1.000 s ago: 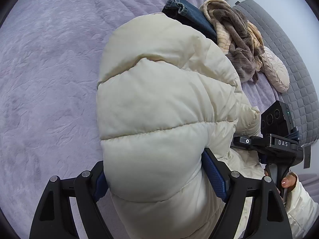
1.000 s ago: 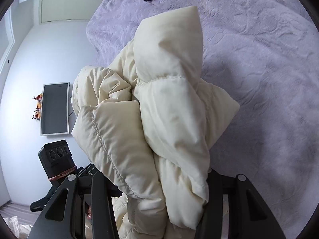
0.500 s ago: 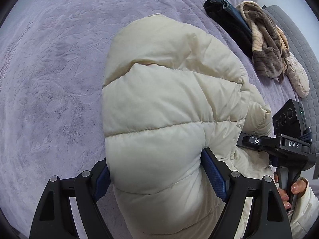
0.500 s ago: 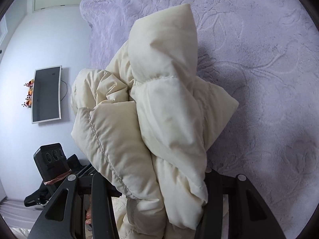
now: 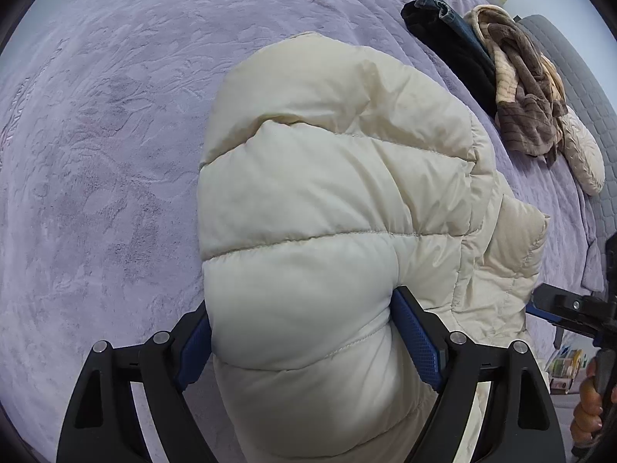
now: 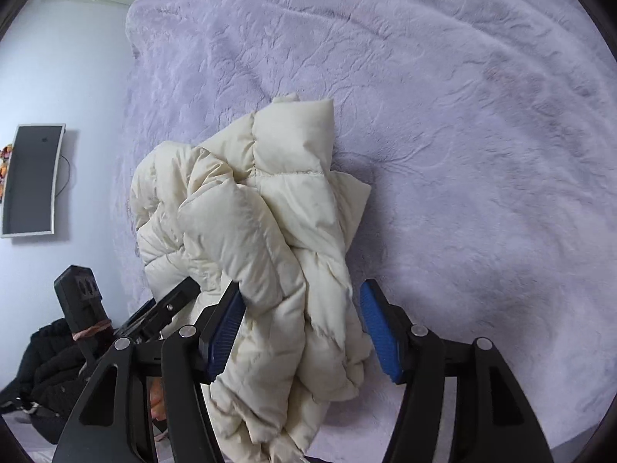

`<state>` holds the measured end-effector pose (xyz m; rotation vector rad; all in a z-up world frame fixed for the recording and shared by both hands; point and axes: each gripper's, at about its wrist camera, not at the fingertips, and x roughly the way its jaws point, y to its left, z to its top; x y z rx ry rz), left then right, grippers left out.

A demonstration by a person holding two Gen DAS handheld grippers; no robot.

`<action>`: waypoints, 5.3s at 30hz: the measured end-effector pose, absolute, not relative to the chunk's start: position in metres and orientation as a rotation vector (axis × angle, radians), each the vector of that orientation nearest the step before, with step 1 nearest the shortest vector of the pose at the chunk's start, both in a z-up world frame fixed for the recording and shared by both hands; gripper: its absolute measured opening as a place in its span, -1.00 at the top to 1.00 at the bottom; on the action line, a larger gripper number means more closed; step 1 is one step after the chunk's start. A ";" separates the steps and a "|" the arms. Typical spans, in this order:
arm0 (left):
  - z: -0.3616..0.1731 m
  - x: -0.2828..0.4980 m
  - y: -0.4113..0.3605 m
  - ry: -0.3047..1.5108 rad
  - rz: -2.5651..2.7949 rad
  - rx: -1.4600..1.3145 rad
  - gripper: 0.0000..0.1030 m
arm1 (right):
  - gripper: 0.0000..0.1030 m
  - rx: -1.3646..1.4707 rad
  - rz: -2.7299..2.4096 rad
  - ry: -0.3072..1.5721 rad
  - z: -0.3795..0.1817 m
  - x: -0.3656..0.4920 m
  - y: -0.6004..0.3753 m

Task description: Fold large clothes

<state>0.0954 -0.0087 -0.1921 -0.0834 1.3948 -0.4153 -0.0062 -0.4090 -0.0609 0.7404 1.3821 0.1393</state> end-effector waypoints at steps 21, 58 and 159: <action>-0.084 0.118 0.007 1.201 -0.587 -0.069 -0.47 | 0.65 0.410 0.172 1.434 -0.060 -0.098 -0.359; -0.209 0.163 -0.123 1.355 -0.652 0.025 -0.47 | 0.59 0.587 0.067 1.212 -0.022 -0.074 -0.381; -0.039 0.017 0.034 1.295 -0.214 0.080 -0.80 | -0.99 0.307 -0.072 1.282 0.066 -0.073 -0.317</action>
